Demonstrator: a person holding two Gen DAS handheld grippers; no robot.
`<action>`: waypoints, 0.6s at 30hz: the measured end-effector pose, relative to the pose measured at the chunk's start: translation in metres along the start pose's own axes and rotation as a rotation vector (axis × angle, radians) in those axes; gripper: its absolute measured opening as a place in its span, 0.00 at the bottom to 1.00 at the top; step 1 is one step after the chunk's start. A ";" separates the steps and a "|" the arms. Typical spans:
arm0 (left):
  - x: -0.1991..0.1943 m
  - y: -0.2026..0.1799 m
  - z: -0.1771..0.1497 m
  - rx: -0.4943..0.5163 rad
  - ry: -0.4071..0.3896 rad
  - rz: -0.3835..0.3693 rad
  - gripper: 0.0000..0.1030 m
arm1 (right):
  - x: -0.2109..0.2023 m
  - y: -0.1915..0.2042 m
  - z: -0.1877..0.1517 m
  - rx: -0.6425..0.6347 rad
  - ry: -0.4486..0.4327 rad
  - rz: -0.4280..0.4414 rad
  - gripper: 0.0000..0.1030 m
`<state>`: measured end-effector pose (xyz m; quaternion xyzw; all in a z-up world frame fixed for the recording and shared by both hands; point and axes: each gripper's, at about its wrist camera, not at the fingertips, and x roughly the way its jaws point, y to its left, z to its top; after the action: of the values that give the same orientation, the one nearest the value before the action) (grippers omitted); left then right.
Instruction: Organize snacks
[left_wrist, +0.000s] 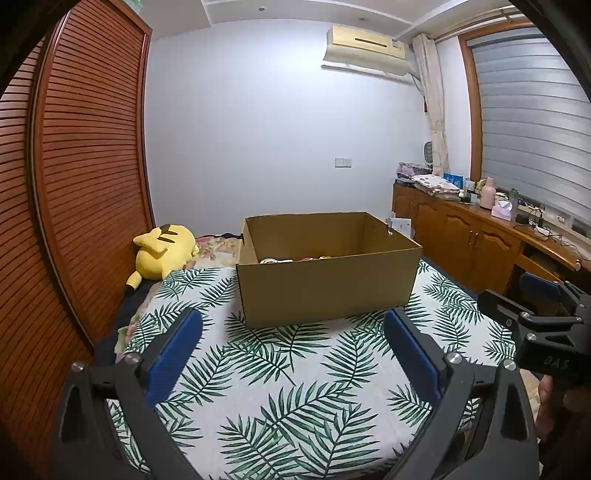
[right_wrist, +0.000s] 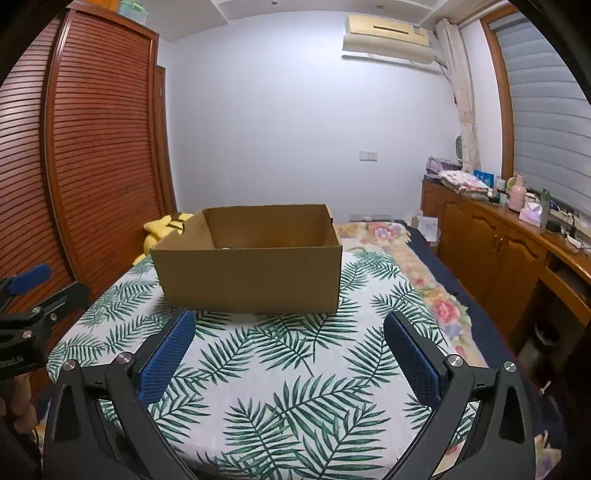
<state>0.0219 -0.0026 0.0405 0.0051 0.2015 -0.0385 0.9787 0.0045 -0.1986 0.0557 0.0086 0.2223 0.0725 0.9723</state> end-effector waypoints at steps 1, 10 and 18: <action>0.000 0.000 -0.001 -0.002 0.000 -0.001 0.97 | 0.000 -0.001 0.000 0.001 0.001 0.000 1.00; -0.002 0.000 -0.003 -0.008 0.004 0.002 0.97 | -0.001 -0.003 0.000 0.004 -0.002 -0.006 1.00; -0.002 0.001 -0.005 -0.011 0.006 -0.001 0.97 | -0.002 -0.004 -0.001 0.000 -0.005 -0.013 1.00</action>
<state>0.0179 -0.0009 0.0369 -0.0005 0.2045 -0.0381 0.9781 0.0026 -0.2026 0.0560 0.0072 0.2199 0.0660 0.9733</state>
